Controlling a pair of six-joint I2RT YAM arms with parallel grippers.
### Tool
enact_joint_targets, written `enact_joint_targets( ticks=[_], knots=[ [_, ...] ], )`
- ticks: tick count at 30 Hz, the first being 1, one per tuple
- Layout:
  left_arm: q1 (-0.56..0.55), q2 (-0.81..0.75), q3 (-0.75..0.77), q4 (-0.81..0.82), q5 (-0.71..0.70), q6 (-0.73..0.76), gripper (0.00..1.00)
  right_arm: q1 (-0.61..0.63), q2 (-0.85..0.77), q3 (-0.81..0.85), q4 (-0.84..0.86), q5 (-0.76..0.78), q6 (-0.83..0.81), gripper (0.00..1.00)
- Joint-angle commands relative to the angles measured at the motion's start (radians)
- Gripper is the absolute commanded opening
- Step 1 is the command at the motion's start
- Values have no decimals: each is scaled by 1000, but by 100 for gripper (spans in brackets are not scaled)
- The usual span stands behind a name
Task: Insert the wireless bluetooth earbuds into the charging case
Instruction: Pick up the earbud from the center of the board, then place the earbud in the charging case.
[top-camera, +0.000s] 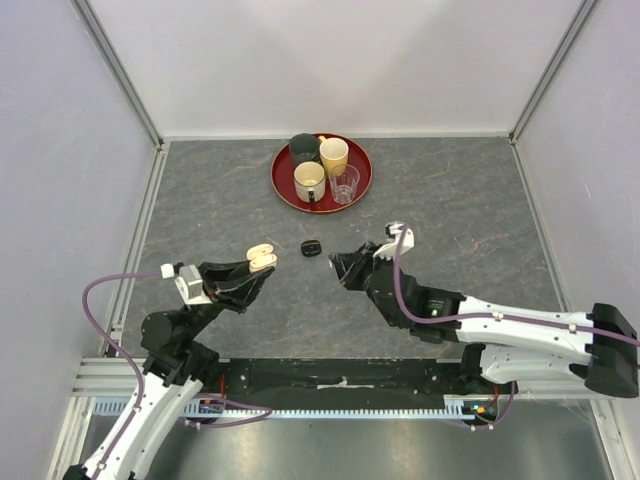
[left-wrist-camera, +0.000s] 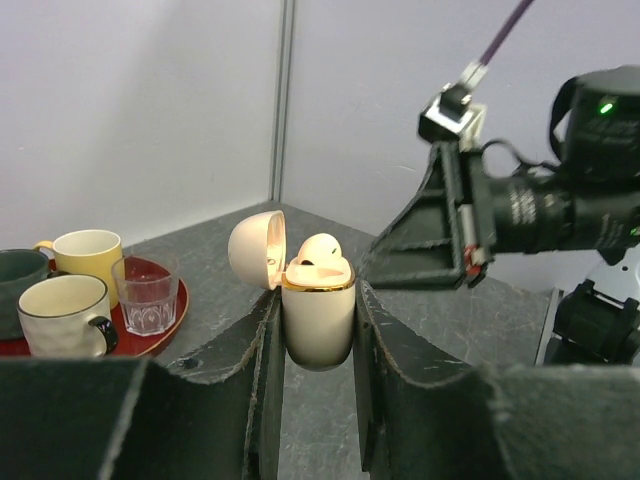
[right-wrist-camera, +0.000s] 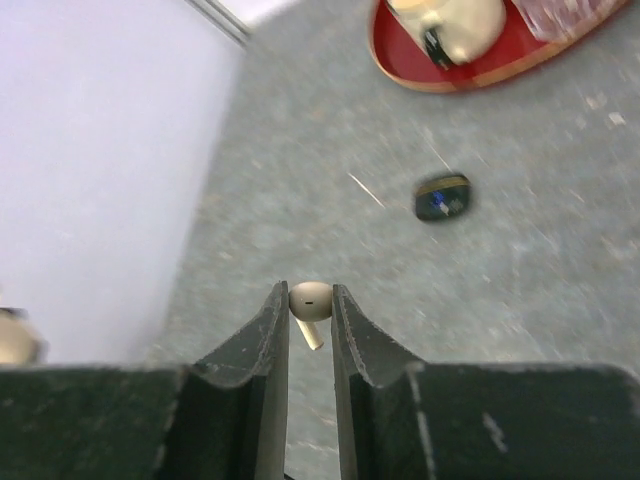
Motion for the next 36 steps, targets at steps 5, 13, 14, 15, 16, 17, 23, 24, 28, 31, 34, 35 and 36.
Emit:
enact_joint_targets(
  ticks=[5, 13, 14, 15, 16, 17, 23, 24, 28, 31, 34, 35, 36],
  knots=[
    [4, 88, -7, 154, 17, -6, 2, 59, -117, -99, 626, -4, -348, 0],
    [4, 103, -13, 179, 23, 6, 2, 132, -48, -73, 874, -113, -561, 0],
    [4, 109, -15, 182, 25, 6, 2, 142, -35, -71, 937, -121, -590, 0],
    [4, 113, -16, 185, 29, 6, 2, 151, -24, -70, 968, -127, -608, 0],
    [4, 119, -16, 189, 40, 3, 2, 164, -1, -64, 992, -131, -622, 0],
    [4, 120, -16, 195, 46, 2, 2, 169, 10, -58, 1021, -136, -651, 0],
    [4, 149, -8, 222, 74, 2, 2, 211, 107, -30, 1169, -174, -760, 0],
    [4, 149, -8, 223, 77, 5, 2, 211, 113, -25, 1178, -182, -762, 0],
    [4, 145, -10, 231, 86, 5, 2, 217, 159, 11, 1192, -199, -762, 0],
    [4, 145, -15, 248, 100, 3, 2, 217, 183, 30, 1201, -200, -741, 0],
    [4, 151, -16, 260, 117, 5, 2, 217, 202, 48, 1190, -177, -715, 0],
    [4, 151, -16, 268, 121, 5, 2, 217, 206, 53, 1187, -173, -710, 0],
    [4, 152, -15, 268, 130, 8, 2, 217, 212, 63, 1180, -167, -707, 0]
  ],
)
